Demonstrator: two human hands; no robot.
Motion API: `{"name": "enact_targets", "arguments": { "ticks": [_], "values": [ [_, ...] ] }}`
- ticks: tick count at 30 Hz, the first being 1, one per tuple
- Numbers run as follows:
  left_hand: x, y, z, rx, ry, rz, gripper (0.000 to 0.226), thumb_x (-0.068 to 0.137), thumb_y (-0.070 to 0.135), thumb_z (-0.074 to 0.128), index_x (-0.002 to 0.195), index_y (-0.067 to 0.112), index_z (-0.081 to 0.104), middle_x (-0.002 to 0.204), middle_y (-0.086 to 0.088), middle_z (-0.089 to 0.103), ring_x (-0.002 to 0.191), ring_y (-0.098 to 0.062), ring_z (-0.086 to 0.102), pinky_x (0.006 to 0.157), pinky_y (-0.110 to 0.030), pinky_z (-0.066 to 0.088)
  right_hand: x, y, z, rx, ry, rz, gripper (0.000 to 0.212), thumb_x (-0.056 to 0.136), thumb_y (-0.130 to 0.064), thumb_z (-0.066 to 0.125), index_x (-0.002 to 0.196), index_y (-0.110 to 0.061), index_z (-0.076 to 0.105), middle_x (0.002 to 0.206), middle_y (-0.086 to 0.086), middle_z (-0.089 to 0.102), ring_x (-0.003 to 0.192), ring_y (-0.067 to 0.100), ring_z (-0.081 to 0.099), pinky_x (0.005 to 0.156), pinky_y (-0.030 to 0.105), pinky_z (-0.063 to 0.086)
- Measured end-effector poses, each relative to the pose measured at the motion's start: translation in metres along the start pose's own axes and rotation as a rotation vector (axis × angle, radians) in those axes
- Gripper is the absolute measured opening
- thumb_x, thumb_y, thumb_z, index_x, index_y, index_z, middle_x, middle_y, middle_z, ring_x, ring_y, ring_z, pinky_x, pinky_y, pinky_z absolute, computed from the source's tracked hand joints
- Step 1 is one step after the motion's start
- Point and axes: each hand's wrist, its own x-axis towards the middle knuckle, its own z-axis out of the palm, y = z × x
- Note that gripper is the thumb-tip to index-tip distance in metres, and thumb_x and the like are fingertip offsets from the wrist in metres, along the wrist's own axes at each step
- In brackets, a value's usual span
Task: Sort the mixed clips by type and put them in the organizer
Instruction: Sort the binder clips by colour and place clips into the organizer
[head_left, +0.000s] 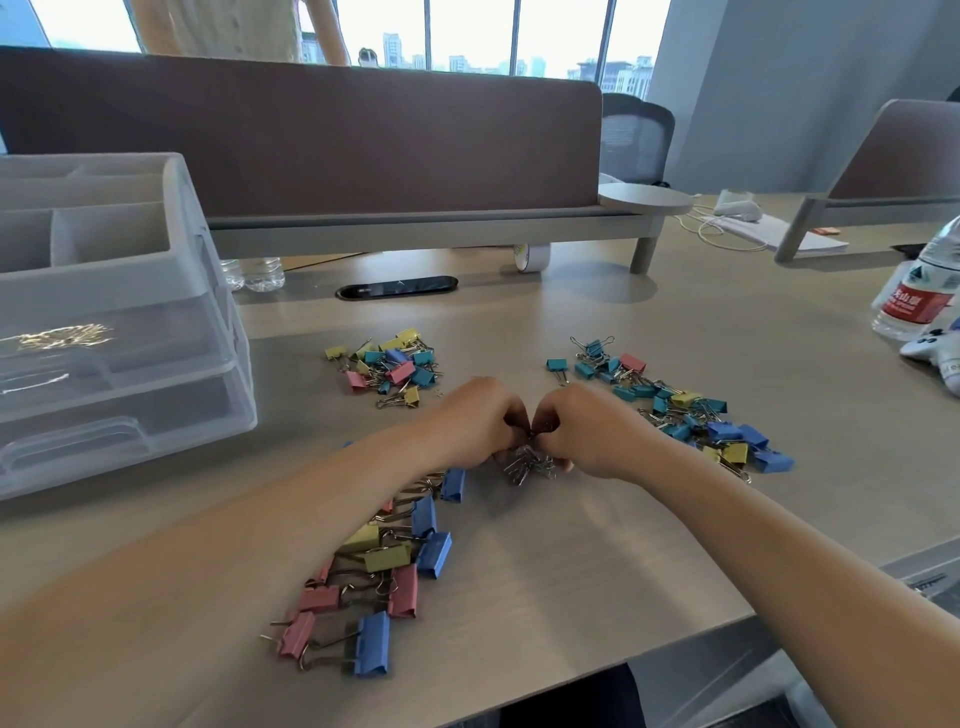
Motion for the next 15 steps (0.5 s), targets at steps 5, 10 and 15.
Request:
{"name": "enact_targets", "arguments": {
  "ticks": [5, 10, 15],
  "values": [
    [0.0, 0.0027, -0.0051, -0.01, 0.021, 0.009, 0.015, 0.092, 0.013, 0.06, 0.094, 0.015, 0.074, 0.067, 0.004, 0.067, 0.06, -0.01, 0.063, 0.053, -0.018, 0.044, 0.0036, 0.0022, -0.0047, -0.004, 0.027, -0.02, 0.01, 0.086, -0.019, 0.065, 0.078, -0.024, 0.07, 0.067, -0.002, 0.072, 0.068, 0.013, 0.069, 0.065, 0.025, 0.053],
    [0.0, 0.0008, -0.0039, -0.029, 0.02, -0.014, 0.015, 0.093, 0.016, 0.059, 0.094, 0.017, 0.074, 0.067, 0.001, 0.07, 0.064, -0.012, 0.068, 0.067, -0.033, 0.056, 0.005, 0.0017, -0.0046, -0.001, 0.021, -0.02, 0.017, 0.085, -0.02, 0.067, 0.071, -0.03, 0.064, 0.065, -0.004, 0.072, 0.065, 0.01, 0.067, 0.061, 0.025, 0.052],
    [-0.0019, 0.0022, -0.0034, 0.008, 0.021, -0.008, 0.016, 0.094, 0.016, 0.058, 0.089, 0.02, 0.073, 0.069, 0.002, 0.069, 0.058, -0.006, 0.06, 0.05, -0.02, 0.038, 0.0038, 0.0003, -0.0053, 0.028, 0.003, -0.001, 0.019, 0.082, -0.016, 0.066, 0.068, -0.028, 0.066, 0.06, -0.005, 0.071, 0.059, 0.007, 0.066, 0.058, 0.022, 0.05]
  ]
}}
